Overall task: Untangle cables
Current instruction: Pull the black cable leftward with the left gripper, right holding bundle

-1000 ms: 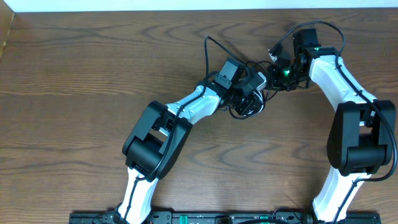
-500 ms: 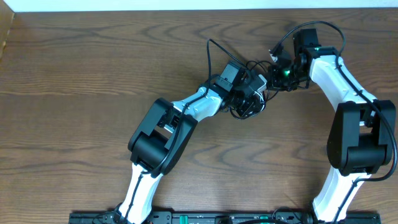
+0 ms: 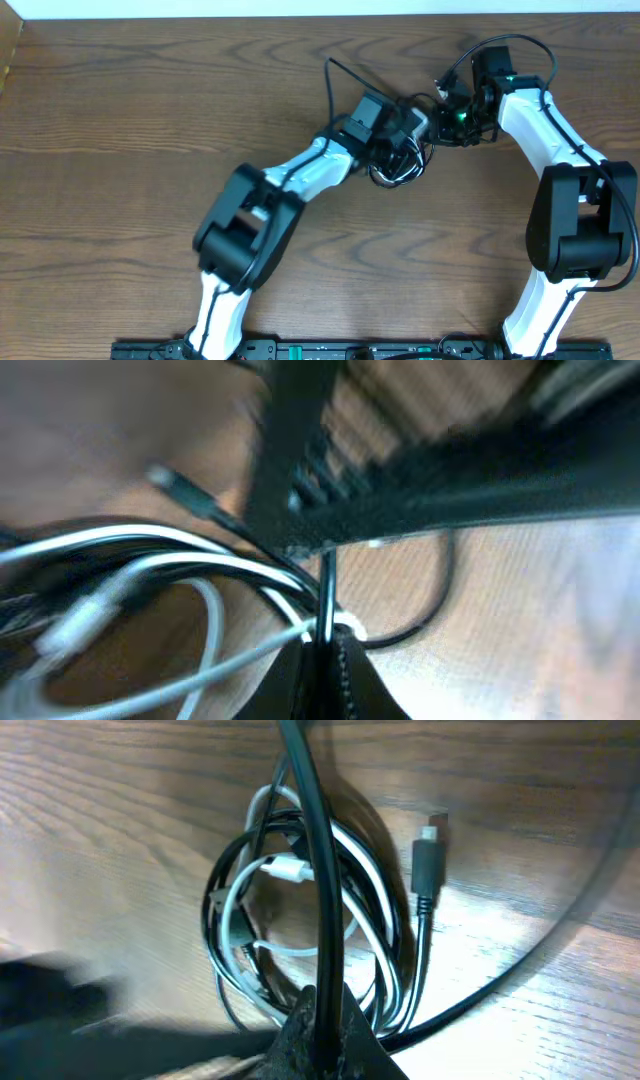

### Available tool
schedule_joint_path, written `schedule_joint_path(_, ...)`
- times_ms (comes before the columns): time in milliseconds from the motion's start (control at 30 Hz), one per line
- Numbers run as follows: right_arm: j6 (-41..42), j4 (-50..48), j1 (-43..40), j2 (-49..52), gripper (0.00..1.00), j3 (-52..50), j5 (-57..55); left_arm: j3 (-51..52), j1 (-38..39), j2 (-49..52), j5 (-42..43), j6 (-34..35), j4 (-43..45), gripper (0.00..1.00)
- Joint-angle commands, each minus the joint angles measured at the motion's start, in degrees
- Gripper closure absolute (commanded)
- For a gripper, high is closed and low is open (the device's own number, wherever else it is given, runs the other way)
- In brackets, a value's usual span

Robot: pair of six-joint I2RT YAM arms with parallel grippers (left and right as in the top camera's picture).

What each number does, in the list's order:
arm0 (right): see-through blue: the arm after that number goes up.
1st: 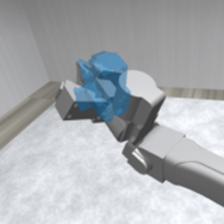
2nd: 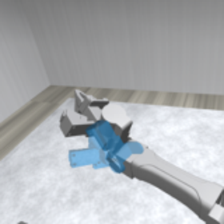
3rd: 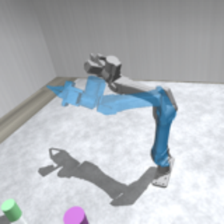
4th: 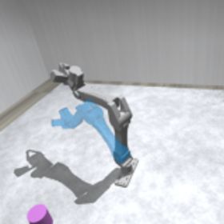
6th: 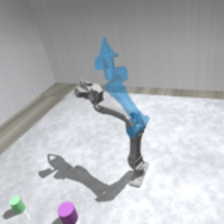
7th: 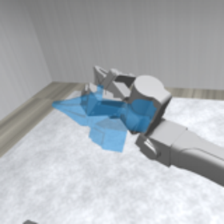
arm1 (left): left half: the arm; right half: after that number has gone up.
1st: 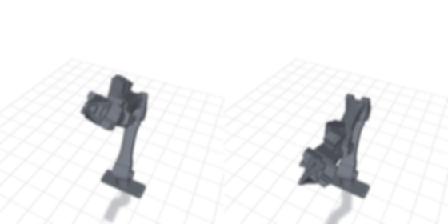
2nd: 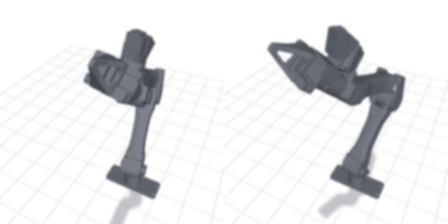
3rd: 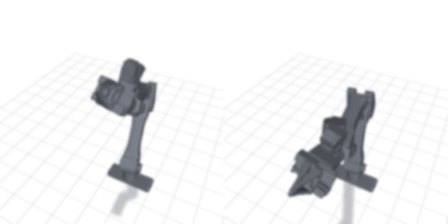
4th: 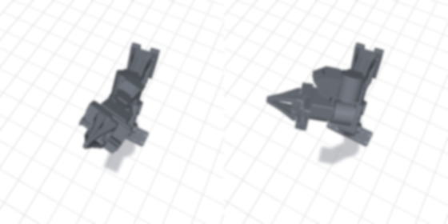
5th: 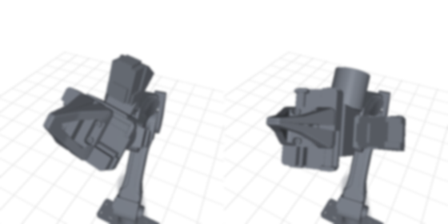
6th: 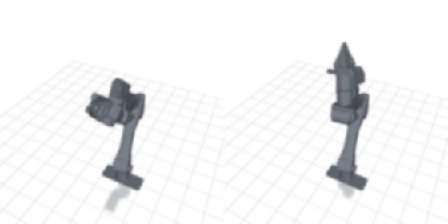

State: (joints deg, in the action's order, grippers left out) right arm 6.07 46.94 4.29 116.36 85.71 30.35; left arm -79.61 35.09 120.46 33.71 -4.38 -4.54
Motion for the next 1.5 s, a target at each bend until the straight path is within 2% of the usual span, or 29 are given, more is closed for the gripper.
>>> schedule_joint_path(0, 1.95, 0.44, -0.24, -0.11, 0.99, 0.11, -2.49, -0.59, -1.57, -10.03, -0.22, 6.6, -2.62, 0.93)
schedule_joint_path(233, 3.37, 0.42, -1.46, -0.09, 0.99, 0.11, -3.13, -0.59, -4.22, -17.59, -0.37, 6.62, -10.56, 0.93)
schedule_joint_path(533, 5.14, 0.61, -5.68, -0.09, 0.99, 0.11, -5.25, -0.59, -16.0, -27.52, -1.11, 6.73, -20.24, 0.93)
schedule_joint_path(800, 5.29, 0.68, -6.93, -0.09, 0.99, 0.07, -9.46, -0.59, -27.43, -40.65, -3.37, 7.08, -18.67, 0.93)
schedule_joint_path(1033, 6.12, 0.48, -7.17, -0.09, 0.99, 0.0, -11.02, -0.59, -33.31, -45.68, -3.39, 7.1, -19.54, 0.92)
schedule_joint_path(1133, 8.68, 0.22, -7.15, -0.09, 0.99, 0.0, -14.34, -0.59, -33.73, -45.09, -3.37, 7.13, -24.74, 0.92)
schedule_joint_path(1233, 11.8, -0.13, -7.08, -0.09, 0.99, 0.0, -16.79, -0.59, -33.68, -43.28, -3.43, 7.06, -34.01, 0.92)
schedule_joint_path(1333, 12.96, -1.73, -6.88, -0.09, 0.99, 0.0, -16.7, -0.5, -33.64, -40.13, -8.28, 7.08, -45.55, 0.93)
schedule_joint_path(1467, 13.22, -3.15, -6.1, -0.09, 0.99, 0.0, -16.48, -0.48, -33.62, -36.17, -10.43, 7.06, -53.59, 0.92)
